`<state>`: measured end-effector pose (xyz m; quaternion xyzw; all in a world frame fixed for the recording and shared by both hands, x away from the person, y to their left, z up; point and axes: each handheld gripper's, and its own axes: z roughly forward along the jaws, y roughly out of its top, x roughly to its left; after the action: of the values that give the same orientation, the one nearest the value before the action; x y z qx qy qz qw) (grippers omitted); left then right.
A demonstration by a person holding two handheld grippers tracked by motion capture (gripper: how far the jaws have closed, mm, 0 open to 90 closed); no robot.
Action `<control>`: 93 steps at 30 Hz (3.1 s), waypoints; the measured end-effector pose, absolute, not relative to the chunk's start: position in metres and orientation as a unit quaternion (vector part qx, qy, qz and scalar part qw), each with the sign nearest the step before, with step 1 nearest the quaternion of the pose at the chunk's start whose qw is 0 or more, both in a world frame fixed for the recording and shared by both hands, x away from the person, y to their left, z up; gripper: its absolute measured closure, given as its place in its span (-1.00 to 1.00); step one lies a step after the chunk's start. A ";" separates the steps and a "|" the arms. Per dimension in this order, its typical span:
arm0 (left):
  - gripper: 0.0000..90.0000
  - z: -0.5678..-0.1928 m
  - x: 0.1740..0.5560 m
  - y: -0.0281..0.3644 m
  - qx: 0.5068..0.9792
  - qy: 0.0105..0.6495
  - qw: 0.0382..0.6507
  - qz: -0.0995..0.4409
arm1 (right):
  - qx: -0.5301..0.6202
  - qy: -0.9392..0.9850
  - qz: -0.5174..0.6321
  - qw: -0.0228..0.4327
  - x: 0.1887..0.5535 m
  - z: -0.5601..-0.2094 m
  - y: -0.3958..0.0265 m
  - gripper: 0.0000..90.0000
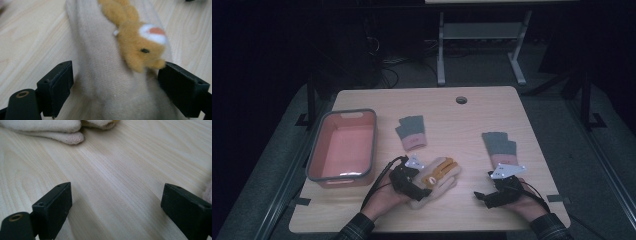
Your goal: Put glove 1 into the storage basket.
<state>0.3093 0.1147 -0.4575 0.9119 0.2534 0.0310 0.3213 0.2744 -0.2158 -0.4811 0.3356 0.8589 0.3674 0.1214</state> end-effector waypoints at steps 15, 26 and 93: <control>-0.07 -0.458 0.305 0.114 0.915 0.240 0.322 0.029 | 0.340 0.856 0.369 0.122 0.274 -0.482 -0.216 -0.81; 0.49 -0.458 0.308 0.121 0.911 0.245 0.333 0.004 | 0.340 0.856 0.369 0.123 0.274 -0.482 -0.216 -0.81; 0.67 -0.356 0.349 0.230 0.830 0.350 0.432 0.037 | 0.339 0.856 0.370 0.122 0.274 -0.482 -0.216 -0.81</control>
<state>0.3494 0.2298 -0.3564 0.8304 0.3502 0.0372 0.4318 0.2744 -0.2162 -0.4817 0.3391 0.8565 0.3696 0.1220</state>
